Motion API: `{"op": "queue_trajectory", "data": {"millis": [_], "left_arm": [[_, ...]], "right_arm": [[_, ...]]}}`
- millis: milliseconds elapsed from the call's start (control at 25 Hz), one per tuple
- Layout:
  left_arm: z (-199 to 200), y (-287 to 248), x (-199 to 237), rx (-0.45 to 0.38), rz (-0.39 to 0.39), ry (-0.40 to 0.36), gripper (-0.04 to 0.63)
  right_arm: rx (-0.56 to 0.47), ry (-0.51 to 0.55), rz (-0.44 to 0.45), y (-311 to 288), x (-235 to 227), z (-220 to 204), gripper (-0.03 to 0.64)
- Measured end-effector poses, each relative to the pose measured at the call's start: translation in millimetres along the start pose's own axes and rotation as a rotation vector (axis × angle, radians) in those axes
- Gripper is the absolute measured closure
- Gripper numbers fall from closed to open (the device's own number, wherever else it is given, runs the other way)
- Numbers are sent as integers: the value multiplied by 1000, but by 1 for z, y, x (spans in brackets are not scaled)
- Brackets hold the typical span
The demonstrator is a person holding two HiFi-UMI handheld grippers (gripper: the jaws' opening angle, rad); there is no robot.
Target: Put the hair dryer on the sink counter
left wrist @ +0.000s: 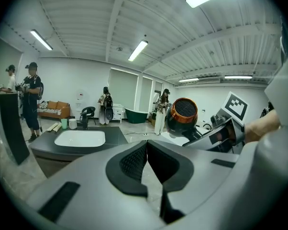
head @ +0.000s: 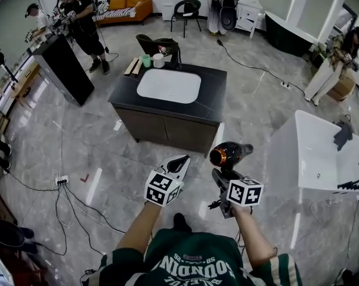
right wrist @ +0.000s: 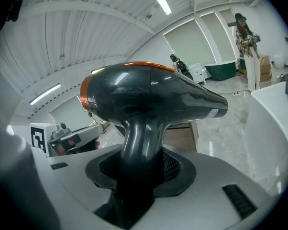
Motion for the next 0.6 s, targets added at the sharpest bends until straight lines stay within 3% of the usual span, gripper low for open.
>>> {"op": "queue_trajectory", "data": {"millis": [600], "left_arm": [[-4, 0, 71, -22, 1, 11, 583]], "right_arm": [[-11, 12, -7, -54, 26, 39, 434]]}}
Point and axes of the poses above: the fingertips, and each gripper's own axes: y backward along the fingers, x to its left, z out of its top, the point moved 8 cm from there along y, backward along the fingers, and after that the axes turned 15 degrees about x, right-handed, at the moved point
